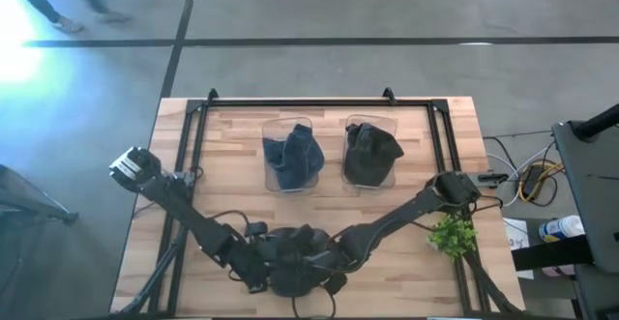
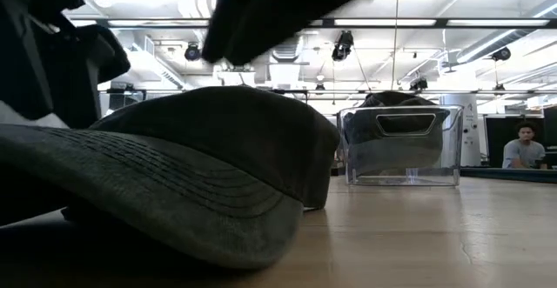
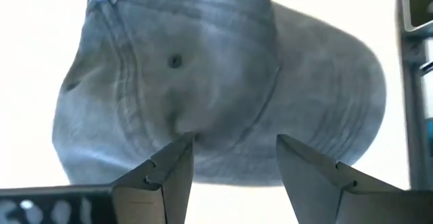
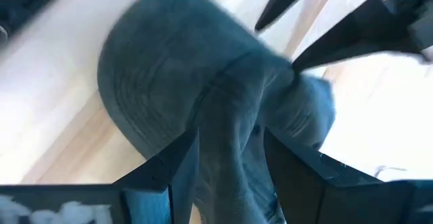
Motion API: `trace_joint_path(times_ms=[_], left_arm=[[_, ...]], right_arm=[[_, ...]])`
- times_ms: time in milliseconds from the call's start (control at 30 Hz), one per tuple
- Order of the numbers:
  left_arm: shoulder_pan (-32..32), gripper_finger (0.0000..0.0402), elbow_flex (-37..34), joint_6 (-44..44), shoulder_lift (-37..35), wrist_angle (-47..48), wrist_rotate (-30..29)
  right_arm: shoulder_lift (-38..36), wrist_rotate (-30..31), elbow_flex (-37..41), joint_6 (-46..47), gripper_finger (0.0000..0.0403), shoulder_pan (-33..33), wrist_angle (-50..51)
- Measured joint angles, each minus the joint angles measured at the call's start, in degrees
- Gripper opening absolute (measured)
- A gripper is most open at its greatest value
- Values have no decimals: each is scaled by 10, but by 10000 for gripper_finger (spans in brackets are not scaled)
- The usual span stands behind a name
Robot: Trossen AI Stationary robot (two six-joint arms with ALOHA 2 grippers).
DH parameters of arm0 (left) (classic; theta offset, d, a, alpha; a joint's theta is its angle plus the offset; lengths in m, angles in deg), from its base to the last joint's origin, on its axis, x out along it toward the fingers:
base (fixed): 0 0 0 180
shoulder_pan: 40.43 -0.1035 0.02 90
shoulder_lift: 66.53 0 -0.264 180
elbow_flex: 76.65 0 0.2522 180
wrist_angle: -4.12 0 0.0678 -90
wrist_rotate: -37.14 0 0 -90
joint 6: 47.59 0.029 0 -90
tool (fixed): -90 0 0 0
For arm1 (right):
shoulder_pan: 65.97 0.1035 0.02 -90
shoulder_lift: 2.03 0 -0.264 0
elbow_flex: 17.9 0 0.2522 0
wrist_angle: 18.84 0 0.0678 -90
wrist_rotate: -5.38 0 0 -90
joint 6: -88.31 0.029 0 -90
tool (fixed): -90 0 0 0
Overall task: Pick & Place hat
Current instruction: Put the gray cap into the right transparent bin
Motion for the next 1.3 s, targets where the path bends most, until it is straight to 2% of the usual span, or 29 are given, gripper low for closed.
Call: trace_joint_path(times_ms=[333,467,600,800,1067,1300], left_arm=[[0,202,0,-5,0,-25,0],[0,202,0,-6,-2,-28,0],[2,202,7,-7,-18,-19,1],[3,202,39,-10,-58,8,-4],[22,202,110,-29,-117,120,-94],[36,202,130,-48,-163,134,-185]], right_arm=[[44,-9,0,5,162,-7,5],[52,-10,0,45,154,-12,28],[49,-13,0,76,116,-13,51],[36,-13,-1,117,21,-13,64],[-21,35,0,144,12,22,138],[-75,63,3,188,11,73,224]])
